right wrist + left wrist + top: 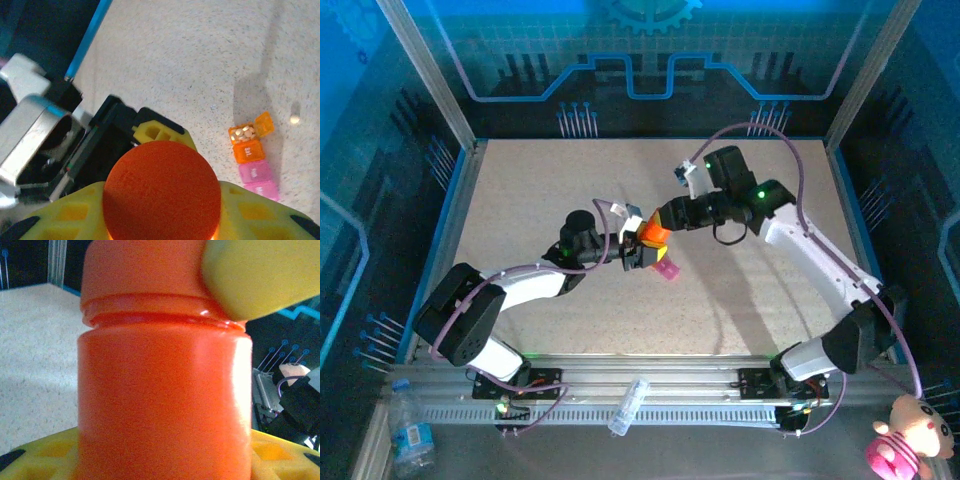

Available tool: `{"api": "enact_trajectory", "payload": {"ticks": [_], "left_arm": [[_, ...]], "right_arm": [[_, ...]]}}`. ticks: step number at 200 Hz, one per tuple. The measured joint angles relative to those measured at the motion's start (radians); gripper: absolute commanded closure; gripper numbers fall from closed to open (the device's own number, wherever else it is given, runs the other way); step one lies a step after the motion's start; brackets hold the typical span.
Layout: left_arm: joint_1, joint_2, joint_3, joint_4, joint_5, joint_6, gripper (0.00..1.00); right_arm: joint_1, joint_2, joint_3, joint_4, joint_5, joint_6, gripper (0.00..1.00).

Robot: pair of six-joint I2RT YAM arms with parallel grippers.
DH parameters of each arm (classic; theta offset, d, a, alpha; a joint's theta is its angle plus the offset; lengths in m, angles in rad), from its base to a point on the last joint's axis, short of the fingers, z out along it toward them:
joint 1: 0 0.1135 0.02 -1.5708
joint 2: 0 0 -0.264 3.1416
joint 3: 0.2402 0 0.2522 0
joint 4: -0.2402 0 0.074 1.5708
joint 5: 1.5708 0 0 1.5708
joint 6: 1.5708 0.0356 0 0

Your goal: Sort the pills into containers

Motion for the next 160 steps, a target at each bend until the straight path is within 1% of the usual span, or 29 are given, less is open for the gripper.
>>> {"api": "enact_trajectory", "payload": {"ticks": [16, 25, 33, 48, 54, 74, 93, 110, 127, 143, 160], "left_arm": [[0.002, 0.0, -0.008, -0.016, -0.018, 0.005, 1.0], [0.005, 0.0, -0.008, -0.016, -0.031, 0.006, 1.0], [0.008, 0.0, -0.008, -0.014, -0.041, 0.006, 1.0], [0.009, 0.0, -0.008, -0.007, -0.048, 0.008, 1.0], [0.007, 0.0, -0.008, 0.003, -0.049, 0.011, 1.0], [0.001, -0.003, -0.006, 0.054, -0.049, 0.016, 1.0], [-0.006, -0.003, -0.001, 0.078, -0.046, 0.017, 1.0], [-0.005, -0.006, 0.0, 0.1, -0.04, 0.016, 1.0], [-0.004, -0.01, 0.002, 0.114, -0.029, 0.016, 1.0], [-0.004, -0.01, 0.003, 0.126, -0.013, 0.013, 1.0], [-0.004, -0.009, 0.007, 0.133, 0.009, 0.009, 1.0]], "right_arm": [[0.02, -0.016, -0.051, 0.076, 0.051, 0.112, 0.69], [0.025, -0.013, -0.053, 0.095, 0.07, 0.146, 0.64], [0.027, -0.011, -0.053, 0.109, 0.079, 0.166, 0.56], [0.024, -0.01, -0.049, 0.111, 0.078, 0.178, 0.35], [0.019, -0.01, -0.046, 0.108, 0.068, 0.172, 0.29], [-0.021, -0.021, -0.038, 0.08, 0.002, 0.126, 0.18], [-0.083, -0.066, -0.031, 0.028, -0.078, 0.027, 0.15], [-0.137, -0.127, -0.024, -0.034, -0.122, -0.073, 0.13], [-0.159, -0.156, 0.017, -0.098, -0.154, -0.164, 0.13], [-0.158, -0.14, 0.094, -0.157, -0.179, -0.241, 0.13], [-0.158, -0.076, 0.211, -0.23, -0.196, -0.32, 0.12]]}}
